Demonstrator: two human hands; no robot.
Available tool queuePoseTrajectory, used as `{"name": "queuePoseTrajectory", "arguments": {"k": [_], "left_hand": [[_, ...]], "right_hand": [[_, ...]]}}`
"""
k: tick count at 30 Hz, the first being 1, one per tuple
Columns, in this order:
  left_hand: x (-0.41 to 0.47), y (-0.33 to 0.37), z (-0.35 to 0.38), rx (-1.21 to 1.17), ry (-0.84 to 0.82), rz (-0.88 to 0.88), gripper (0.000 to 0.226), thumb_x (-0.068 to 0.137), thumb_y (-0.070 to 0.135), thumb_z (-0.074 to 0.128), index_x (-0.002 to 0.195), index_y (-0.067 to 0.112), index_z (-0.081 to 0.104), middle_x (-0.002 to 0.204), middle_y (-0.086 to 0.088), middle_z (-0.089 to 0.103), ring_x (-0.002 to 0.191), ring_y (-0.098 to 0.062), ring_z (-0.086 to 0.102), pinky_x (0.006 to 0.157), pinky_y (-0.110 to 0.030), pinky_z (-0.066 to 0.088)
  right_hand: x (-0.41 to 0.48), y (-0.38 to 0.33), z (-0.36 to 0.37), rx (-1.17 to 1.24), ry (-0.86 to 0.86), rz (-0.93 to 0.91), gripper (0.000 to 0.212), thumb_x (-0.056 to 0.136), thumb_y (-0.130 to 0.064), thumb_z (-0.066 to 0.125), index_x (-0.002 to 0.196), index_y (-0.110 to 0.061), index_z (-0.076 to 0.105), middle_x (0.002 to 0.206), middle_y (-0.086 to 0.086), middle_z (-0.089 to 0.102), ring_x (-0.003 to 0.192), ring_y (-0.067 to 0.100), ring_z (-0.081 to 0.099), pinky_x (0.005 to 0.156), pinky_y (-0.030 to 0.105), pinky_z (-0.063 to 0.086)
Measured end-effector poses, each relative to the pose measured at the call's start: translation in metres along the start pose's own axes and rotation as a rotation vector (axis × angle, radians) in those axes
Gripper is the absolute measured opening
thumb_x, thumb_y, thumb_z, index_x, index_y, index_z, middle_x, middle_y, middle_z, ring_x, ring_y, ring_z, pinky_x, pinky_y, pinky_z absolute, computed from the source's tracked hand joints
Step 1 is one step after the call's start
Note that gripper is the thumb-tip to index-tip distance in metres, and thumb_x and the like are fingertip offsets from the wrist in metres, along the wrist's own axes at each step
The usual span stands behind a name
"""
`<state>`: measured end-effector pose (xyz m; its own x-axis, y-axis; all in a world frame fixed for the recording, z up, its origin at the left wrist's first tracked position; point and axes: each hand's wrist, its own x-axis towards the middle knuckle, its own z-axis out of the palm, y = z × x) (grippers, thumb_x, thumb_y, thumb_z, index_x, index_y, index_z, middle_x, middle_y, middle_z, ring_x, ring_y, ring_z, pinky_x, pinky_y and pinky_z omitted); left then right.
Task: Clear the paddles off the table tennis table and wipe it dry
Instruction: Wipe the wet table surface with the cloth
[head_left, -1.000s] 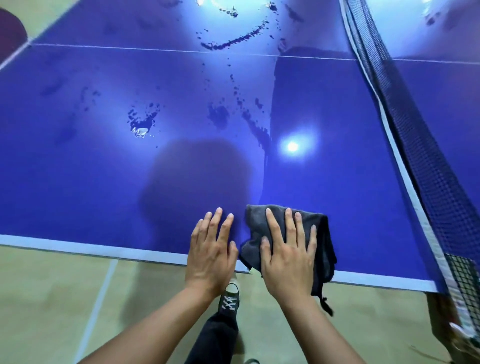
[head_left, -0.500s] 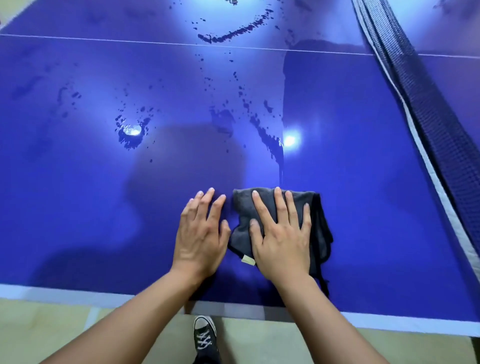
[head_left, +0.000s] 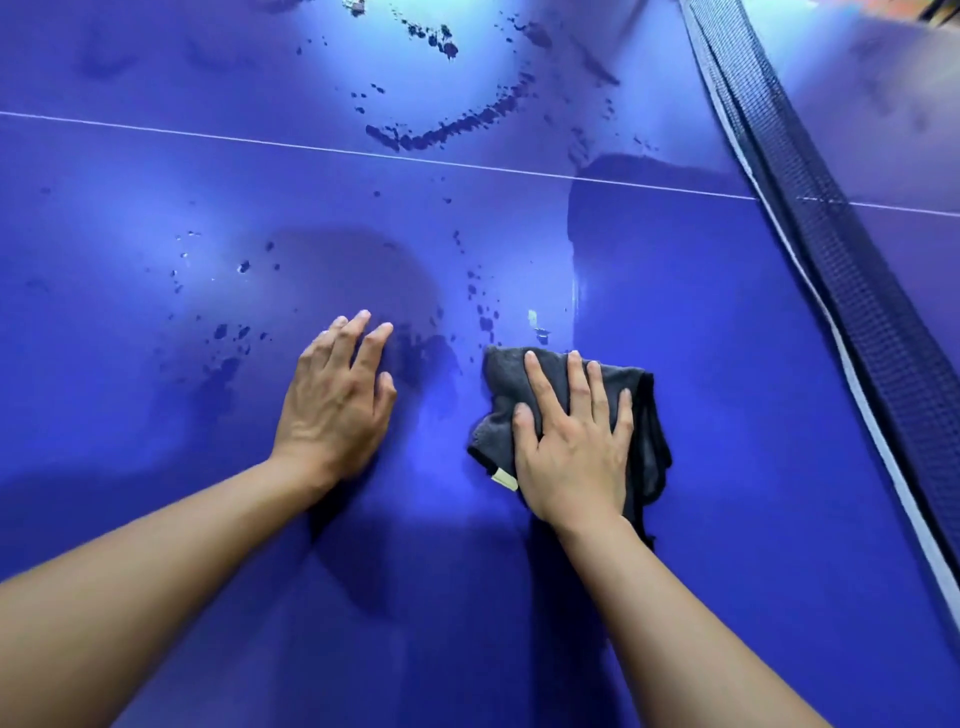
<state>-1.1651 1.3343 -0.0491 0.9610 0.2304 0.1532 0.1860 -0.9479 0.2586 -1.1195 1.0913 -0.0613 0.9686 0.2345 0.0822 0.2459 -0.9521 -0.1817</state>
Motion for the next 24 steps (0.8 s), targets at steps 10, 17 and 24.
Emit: {"name": "queuePoseTrajectory", "arguments": {"k": [10,17,24], "left_hand": [[0.095,-0.032,0.017,0.021,-0.005,-0.142,0.061,0.097,0.037,0.027,0.149,0.011,0.047,0.156,-0.018,0.041,0.145,-0.039,0.035,0.121,-0.049,0.023],[0.095,-0.030,0.012,0.035,-0.019,-0.176,0.058,0.097,0.033,0.034,0.150,0.013,0.045,0.158,-0.011,0.038,0.147,-0.035,0.033,0.122,-0.047,0.022],[0.097,-0.031,0.011,0.036,-0.018,-0.170,0.058,0.096,0.031,0.037,0.151,0.014,0.046,0.159,-0.009,0.037,0.148,-0.034,0.033,0.120,-0.048,0.024]], "right_hand": [[0.174,-0.004,0.013,-0.015,-0.041,0.039,0.058,0.104,-0.054,0.024,0.160,-0.048,0.014,0.172,0.001,0.013,0.158,0.018,0.002,0.126,0.053,-0.003],[0.319,-0.034,0.026,0.005,-0.106,0.020,0.058,0.104,-0.054,0.022,0.161,-0.047,0.012,0.172,0.003,0.009,0.158,0.020,0.000,0.125,0.055,-0.005],[0.389,-0.054,0.035,0.011,-0.112,-0.015,0.059,0.103,-0.053,0.022,0.161,-0.047,0.014,0.172,0.004,0.010,0.159,0.021,0.001,0.125,0.055,-0.005]]}}
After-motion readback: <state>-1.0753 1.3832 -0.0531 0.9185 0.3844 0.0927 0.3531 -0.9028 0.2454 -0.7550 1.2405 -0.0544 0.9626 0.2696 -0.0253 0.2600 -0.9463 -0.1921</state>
